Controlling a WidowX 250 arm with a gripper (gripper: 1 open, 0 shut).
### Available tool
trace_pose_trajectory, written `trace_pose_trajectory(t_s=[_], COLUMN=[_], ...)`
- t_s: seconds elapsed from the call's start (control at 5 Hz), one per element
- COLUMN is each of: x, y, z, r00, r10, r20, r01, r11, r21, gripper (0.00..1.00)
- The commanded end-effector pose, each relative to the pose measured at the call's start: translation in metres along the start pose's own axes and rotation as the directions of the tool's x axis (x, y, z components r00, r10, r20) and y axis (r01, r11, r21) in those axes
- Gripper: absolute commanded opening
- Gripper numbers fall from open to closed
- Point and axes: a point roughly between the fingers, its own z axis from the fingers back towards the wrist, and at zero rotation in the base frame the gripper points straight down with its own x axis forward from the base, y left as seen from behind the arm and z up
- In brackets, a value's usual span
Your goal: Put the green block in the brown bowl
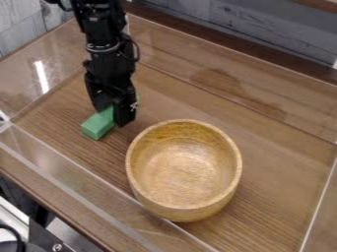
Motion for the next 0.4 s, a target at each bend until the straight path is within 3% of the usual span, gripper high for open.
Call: trace_pose_trajectory(t_s=[0.0, 0.2], x=[0.0075, 0.0082], y=[0.002, 0.0012], z=[0.0074, 0.0069], r00=[1.0, 1.0], r10=[-0.007, -0.007], r20=[0.025, 0.022], r01=[0.006, 0.007], r11=[1.0, 1.0], r21=[0.014, 0.009], gripper=[1.0, 1.0])
